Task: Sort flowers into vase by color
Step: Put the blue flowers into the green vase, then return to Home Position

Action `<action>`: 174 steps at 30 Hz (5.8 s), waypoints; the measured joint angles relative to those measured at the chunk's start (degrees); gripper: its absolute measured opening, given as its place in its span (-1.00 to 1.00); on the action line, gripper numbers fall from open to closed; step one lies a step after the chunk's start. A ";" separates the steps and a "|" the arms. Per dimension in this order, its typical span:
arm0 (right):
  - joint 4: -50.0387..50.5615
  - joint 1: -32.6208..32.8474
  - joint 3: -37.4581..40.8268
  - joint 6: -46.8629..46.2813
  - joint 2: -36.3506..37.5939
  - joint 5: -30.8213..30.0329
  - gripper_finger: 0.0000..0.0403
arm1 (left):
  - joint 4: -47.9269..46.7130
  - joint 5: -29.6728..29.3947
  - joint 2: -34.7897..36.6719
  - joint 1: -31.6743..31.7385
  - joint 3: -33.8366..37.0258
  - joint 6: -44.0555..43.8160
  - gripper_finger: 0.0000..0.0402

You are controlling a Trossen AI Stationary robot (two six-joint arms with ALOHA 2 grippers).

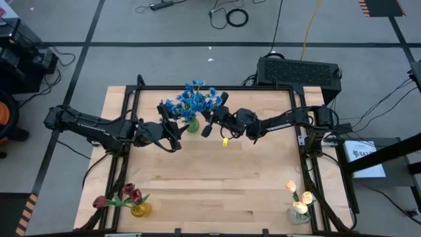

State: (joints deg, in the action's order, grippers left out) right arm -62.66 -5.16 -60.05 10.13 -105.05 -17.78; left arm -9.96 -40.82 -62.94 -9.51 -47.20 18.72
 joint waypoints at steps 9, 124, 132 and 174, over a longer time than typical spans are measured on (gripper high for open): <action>2.86 -0.52 0.00 -1.49 0.10 0.22 -1.00 | 0.11 0.00 0.00 -0.01 0.00 0.02 0.14; 40.67 -1.87 0.07 -9.56 4.63 1.68 0.10 | -6.77 -0.98 8.74 -0.74 0.02 -6.32 0.15; 53.56 -0.85 0.07 -12.80 11.21 2.33 0.47 | -7.38 -1.06 8.80 -0.76 0.02 -6.43 0.15; 77.55 0.73 0.02 -24.48 19.61 11.72 0.59 | -7.92 -1.68 20.24 -9.04 0.00 -9.42 0.15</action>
State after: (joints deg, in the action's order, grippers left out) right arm 14.88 -4.43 -60.03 -14.35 -85.43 -6.07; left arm -17.87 -42.50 -42.70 -18.55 -47.20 9.31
